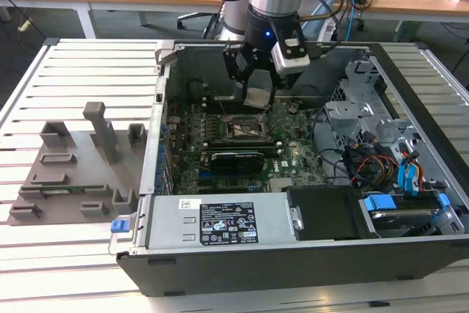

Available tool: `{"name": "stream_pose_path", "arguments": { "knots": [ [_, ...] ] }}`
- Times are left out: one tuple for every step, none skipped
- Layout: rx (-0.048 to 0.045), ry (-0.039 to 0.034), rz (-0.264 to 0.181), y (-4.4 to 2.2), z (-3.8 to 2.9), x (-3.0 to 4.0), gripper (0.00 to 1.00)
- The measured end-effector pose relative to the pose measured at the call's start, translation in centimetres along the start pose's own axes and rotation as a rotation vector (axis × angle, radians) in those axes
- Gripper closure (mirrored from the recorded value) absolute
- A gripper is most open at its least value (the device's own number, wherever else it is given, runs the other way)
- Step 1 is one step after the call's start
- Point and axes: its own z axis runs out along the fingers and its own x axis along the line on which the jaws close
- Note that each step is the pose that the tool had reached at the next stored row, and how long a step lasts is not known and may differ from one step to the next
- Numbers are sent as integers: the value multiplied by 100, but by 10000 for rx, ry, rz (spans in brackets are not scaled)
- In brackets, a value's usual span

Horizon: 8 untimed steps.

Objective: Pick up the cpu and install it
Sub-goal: 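Place the cpu into insertion slot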

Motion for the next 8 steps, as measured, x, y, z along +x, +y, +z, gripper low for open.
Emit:
{"name": "stream_pose_path", "arguments": {
  "knots": [
    [0,3,98,0,1,0,45],
    [-1,5,209,0,3,0,45],
    [-2,7,291,0,5,0,45],
    [-2,9,376,0,6,0,45],
    [-3,12,491,0,9,0,45],
    [-2,13,585,0,9,0,45],
    [-2,15,651,0,10,0,45],
    [-3,18,775,0,11,0,45]
  ]
}}
